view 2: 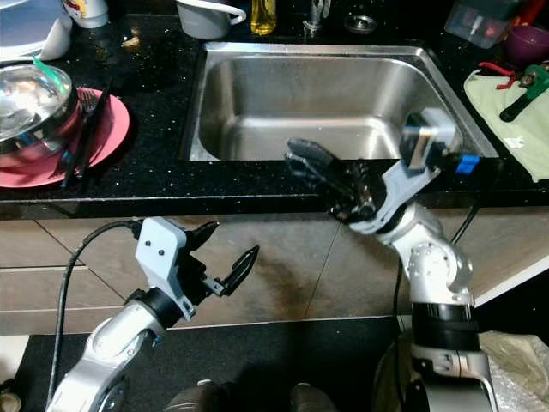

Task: Kitchen organization

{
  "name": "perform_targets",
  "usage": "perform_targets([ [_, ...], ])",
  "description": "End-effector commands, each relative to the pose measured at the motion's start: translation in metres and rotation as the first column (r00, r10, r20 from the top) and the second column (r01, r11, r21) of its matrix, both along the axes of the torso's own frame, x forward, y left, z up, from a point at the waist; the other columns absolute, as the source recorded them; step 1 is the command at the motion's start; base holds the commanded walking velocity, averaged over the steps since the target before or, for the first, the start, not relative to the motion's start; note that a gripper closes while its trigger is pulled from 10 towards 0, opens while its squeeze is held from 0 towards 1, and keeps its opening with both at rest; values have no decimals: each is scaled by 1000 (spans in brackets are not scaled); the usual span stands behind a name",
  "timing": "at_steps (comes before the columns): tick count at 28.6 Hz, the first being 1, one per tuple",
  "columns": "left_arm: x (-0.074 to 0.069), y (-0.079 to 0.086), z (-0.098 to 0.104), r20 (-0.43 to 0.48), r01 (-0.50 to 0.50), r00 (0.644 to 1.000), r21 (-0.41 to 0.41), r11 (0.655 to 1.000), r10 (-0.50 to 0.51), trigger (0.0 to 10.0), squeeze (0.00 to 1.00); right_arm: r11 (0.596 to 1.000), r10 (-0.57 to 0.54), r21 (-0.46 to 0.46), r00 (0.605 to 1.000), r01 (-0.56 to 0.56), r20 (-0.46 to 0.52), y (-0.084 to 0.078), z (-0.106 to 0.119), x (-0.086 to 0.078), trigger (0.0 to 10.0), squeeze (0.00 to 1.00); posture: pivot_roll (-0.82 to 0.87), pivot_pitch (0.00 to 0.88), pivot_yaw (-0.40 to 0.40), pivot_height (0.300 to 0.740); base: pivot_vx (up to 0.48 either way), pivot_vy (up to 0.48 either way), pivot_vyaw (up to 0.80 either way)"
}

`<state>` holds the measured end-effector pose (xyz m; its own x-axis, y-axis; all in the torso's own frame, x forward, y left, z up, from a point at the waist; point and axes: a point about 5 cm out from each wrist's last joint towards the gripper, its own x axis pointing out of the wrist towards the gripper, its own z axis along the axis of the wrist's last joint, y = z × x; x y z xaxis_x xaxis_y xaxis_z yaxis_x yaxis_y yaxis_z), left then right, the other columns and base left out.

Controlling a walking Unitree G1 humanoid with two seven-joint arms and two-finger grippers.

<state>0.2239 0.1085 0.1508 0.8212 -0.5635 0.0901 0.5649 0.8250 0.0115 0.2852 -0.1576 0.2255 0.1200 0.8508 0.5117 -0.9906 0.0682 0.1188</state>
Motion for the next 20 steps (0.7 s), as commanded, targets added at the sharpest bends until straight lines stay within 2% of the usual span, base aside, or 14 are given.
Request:
perform_targets([
  [1,-3,0,3,4,14,1000,9,1000,-14,10000,0,1000,23,-20,1000,-24,-3,-2,-1,-4,10000,0,63,92,-66,740,0,0,0],
  [5,-2,-1,10,24,27,999,0,1000,-27,10000,0,999,-37,-24,999,37,-13,-5,0,1,10000,0,62,95,-64,740,0,0,0],
  [6,-1,0,10,24,28,999,0,1000,-28,10000,0,996,-85,-26,996,85,-17,-2,3,5,10000,0,58,97,-62,740,0,0,0],
  [10,-1,-2,9,20,31,999,1,1000,-31,10000,0,990,-140,-1,990,140,-28,1,6,12,10000,0,56,97,-60,740,0,0,0],
  [11,0,-4,7,14,38,999,3,999,-38,10000,0,984,-169,43,983,172,-68,1,8,19,10000,0,55,97,-58,740,0,0,775],
  [20,4,-13,11,27,66,997,-8,998,-66,10000,0,977,-204,45,977,208,-65,5,10,24,10000,0,52,97,-66,740,0,0,769],
])
